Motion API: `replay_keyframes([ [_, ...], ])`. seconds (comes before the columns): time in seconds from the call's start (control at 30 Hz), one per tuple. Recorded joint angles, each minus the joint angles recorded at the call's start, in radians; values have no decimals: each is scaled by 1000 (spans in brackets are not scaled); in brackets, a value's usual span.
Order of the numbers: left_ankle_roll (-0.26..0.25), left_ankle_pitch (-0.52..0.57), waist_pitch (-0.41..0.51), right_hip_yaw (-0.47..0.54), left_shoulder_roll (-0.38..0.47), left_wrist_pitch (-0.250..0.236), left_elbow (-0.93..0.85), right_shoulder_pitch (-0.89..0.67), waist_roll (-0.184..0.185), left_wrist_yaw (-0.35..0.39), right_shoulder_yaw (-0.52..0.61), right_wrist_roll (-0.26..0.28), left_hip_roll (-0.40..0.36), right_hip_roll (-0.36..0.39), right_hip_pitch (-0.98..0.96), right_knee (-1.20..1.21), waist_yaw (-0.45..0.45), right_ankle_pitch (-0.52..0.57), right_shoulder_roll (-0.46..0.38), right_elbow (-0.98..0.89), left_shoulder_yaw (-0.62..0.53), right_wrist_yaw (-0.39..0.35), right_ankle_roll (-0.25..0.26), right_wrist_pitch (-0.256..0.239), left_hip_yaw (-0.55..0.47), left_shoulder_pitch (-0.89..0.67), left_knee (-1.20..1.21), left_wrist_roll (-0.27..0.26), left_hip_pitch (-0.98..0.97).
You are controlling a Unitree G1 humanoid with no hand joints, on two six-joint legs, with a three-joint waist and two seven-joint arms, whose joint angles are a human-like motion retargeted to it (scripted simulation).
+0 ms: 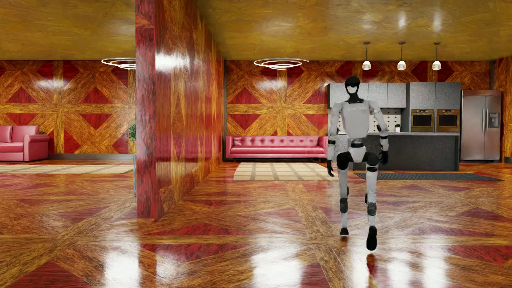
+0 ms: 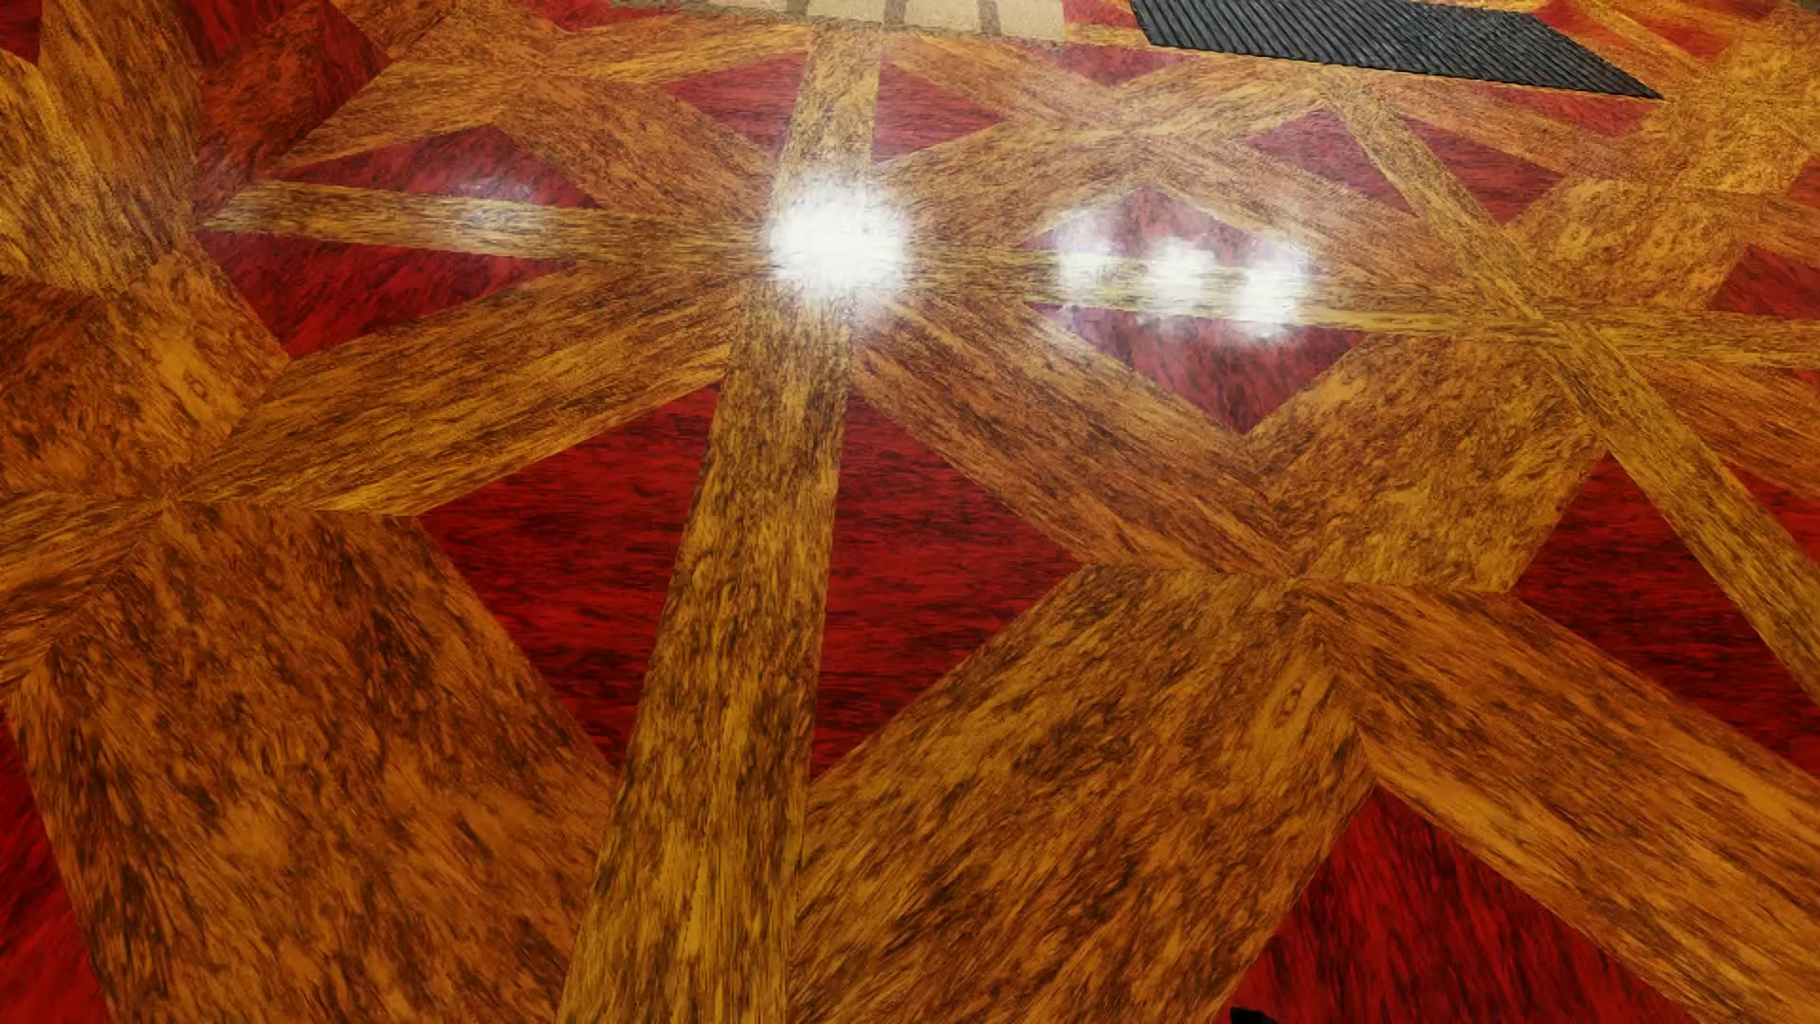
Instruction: Go forward
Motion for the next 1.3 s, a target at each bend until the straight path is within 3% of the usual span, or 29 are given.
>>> replay_keyframes([
  [0.03,0,-43,-3,0,1,0,-10,15,10,0,34,0,-18,14,-113,175,-20,105,6,16,4,0,0,0,0,-12,4,0,32],
  [0.07,0,-81,5,0,3,0,-31,26,20,0,76,0,-37,20,-214,335,-56,109,2,33,-5,0,0,0,0,-26,0,0,81],
  [0.13,0,-122,20,0,14,0,-87,65,41,0,121,0,-53,14,-380,502,-139,-1,10,57,-11,0,0,0,0,-60,-50,0,230],
  [0.2,0,-159,32,0,31,0,-148,106,68,0,163,0,-35,10,-517,409,-239,39,14,76,-3,0,0,0,0,-112,-92,0,361],
  [0.3,0,-229,36,0,63,0,-265,158,89,0,213,0,-4,1,-605,-47,-344,236,12,77,30,0,0,0,0,-181,-145,0,529],
  [0.33,0,-274,34,0,72,0,-299,173,86,0,229,0,-10,-4,-610,-191,-361,191,12,82,43,0,0,0,0,-196,-155,0,586],
  [0.4,0,-302,27,0,82,0,-332,184,93,0,258,0,8,10,-575,-419,-405,-312,21,113,74,0,0,0,0,-233,-136,0,646],
  [0.43,0,-278,27,0,84,0,-339,191,96,0,271,0,20,21,-588,-303,-416,-369,26,133,81,0,0,0,0,-242,-115,0,671],
  [0.47,0,-211,22,0,84,0,-334,194,102,0,285,0,30,48,-616,-292,-411,-174,31,150,89,0,0,0,0,-243,-61,0,675],
  [0.5,0,-77,14,0,76,0,-320,200,115,0,288,0,44,75,-629,-255,-403,-39,37,174,95,0,0,0,0,-230,1,0,670],
  [0.53,0,126,8,0,65,0,-291,204,125,0,288,0,63,101,-614,-204,-378,10,38,194,96,0,0,0,0,-203,135,0,637],
  [0.57,0,290,2,0,57,0,-269,200,141,0,275,0,88,120,-576,-182,-371,-27,31,191,75,0,0,0,0,-184,303,0,542],
  [0.6,0,303,2,0,54,0,-244,189,151,0,269,0,104,147,-542,-169,-343,-66,25,185,35,0,0,0,0,-178,474,0,427],
  [0.67,0,-48,21,0,46,0,-204,166,139,0,222,0,94,157,-380,-199,-282,-178,15,142,-11,0,0,0,0,-158,697,0,256],
  [0.7,0,-111,27,0,42,0,-177,144,131,0,208,0,87,153,-297,-221,-239,-242,7,131,-26,0,0,0,0,-146,722,0,175],
  [0.8,0,-98,30,0,37,0,-151,87,96,0,171,0,76,97,-67,-305,-91,-442,-30,54,-40,0,0,0,0,-89,457,0,16],
  [0.87,0,2,17,0,36,0,-183,38,84,0,145,0,85,70,24,-324,-30,-553,-53,-3,-7,0,0,0,0,-46,76,0,-24],
  [0.9,0,-9,-1,0,36,0,-169,11,82,0,128,0,93,63,49,-323,-4,-585,-62,-19,-15,0,0,0,0,-33,-62,0,-23],
  [0.93,0,116,-11,0,34,0,-158,-17,76,0,105,0,93,40,79,-319,15,-597,-66,-30,-19,0,0,0,0,-20,-456,0,-1],
  [0.97,0,40,-17,0,33,0,-139,-38,70,0,80,0,92,30,91,-311,24,-564,-63,-30,-20,0,0,0,0,-14,-210,0,-33],
  [1.0,0,39,-14,0,29,0,-105,-51,61,0,67,0,78,8,122,-295,28,-499,-59,-24,-44,0,0,0,0,-7,-131,0,-52],
  [1.07,0,63,-15,0,21,0,-28,-24,35,0,48,0,52,-7,117,-133,27,-198,-33,-3,-99,0,0,0,0,-13,9,0,-55],
  [1.13,0,-57,-24,0,16,0,-51,1,38,0,102,0,17,-34,-47,165,20,99,-26,9,-82,0,0,0,0,-11,76,0,-3],
  [1.17,0,-118,-12,0,12,0,-72,9,44,0,148,0,-12,-41,-166,345,-2,192,-34,6,-91,0,0,0,0,-21,81,0,47],
  [1.23,0,-174,12,0,21,0,-118,28,59,0,169,0,-33,-36,-325,546,-69,33,-16,26,-92,0,0,0,0,-57,42,0,190],
  [1.3,0,-192,25,0,37,0,-146,63,83,0,185,0,-25,-18,-465,486,-181,-62,3,45,-76,0,0,0,0,-117,-38,0,334],
])
